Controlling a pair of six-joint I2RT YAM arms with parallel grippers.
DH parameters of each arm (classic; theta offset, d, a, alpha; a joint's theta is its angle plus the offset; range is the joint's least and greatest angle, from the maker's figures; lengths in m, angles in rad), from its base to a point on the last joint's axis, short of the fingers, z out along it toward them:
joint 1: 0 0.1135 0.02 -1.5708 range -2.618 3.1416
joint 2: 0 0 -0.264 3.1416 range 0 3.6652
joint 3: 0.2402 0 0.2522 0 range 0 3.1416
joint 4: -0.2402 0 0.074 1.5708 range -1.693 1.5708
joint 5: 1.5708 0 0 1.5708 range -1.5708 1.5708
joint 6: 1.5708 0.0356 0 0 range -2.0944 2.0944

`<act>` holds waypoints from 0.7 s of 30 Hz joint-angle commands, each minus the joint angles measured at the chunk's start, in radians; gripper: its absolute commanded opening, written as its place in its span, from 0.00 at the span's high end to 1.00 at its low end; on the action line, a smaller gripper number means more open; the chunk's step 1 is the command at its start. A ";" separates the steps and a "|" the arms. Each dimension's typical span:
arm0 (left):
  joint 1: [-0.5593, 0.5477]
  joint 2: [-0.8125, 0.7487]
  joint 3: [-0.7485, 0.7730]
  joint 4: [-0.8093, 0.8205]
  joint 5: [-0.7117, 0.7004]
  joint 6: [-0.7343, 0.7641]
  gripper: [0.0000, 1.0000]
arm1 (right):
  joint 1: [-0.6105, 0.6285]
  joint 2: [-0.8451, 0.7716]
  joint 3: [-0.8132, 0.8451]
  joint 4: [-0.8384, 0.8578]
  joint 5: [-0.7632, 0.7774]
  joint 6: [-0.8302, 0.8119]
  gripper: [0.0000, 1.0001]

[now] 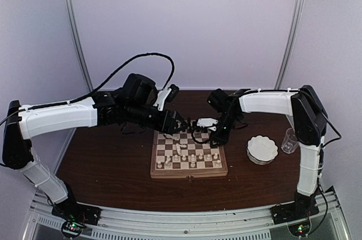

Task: Set up the chess pieces on the board
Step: Pick up the pawn from the chessboard.

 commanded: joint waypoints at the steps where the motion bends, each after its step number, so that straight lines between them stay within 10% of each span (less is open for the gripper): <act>1: 0.006 -0.024 -0.007 0.014 -0.005 0.015 0.40 | 0.002 0.016 0.038 -0.033 0.015 0.015 0.64; 21: 0.006 -0.015 0.019 -0.017 -0.013 0.035 0.40 | -0.030 -0.003 -0.032 -0.026 0.028 -0.002 0.63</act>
